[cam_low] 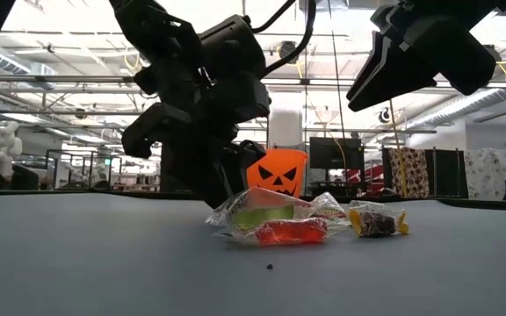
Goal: Sort candy by brand, put in halloween buckets
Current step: Put the green candy into the black bucket
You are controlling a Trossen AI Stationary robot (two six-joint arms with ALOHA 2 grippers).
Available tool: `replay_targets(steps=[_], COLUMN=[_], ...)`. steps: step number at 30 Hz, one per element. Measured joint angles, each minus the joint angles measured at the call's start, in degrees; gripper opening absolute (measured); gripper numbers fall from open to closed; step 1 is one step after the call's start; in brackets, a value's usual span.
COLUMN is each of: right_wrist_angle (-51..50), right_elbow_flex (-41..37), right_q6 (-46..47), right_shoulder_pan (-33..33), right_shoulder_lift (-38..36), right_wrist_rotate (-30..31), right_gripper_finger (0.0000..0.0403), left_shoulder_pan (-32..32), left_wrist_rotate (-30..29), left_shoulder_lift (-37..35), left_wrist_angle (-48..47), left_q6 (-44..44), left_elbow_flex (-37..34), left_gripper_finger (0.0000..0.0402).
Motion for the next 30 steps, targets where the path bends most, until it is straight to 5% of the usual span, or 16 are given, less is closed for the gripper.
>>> replay_targets(steps=[6,12,18,25,30], right_wrist_angle=[0.0,-0.04,-0.17,0.21,0.38], right_elbow_flex=[0.02,0.02,0.02,0.04,0.04], right_q6=[0.0,0.04,0.17,0.85,1.02], right_shoulder_pan=[0.0,0.0,0.0,0.0,0.0], right_shoulder_lift=[0.0,0.0,-0.02,-0.02,-0.04], right_wrist_rotate=[0.0,0.0,-0.01,-0.18,-0.17], right_gripper_finger=[0.0125,0.0125,0.0125,0.0125,0.0125], left_shoulder_pan=[0.23,0.14,0.16,-4.0,-10.28], left_wrist_rotate=[1.13,2.72,0.94,-8.54,-30.67], left_shoulder_lift=[0.04,-1.9,-12.42,-27.61,-36.53], left_wrist_angle=[-0.41,-4.91,-13.57,-14.79,-12.56], left_q6=[0.89,0.94,-5.74,-9.41,-9.56], left_elbow_flex=[0.01,0.26,2.06,2.13,2.11], left_gripper_finger=[0.0057,0.0053,0.0054,0.0054,0.0053])
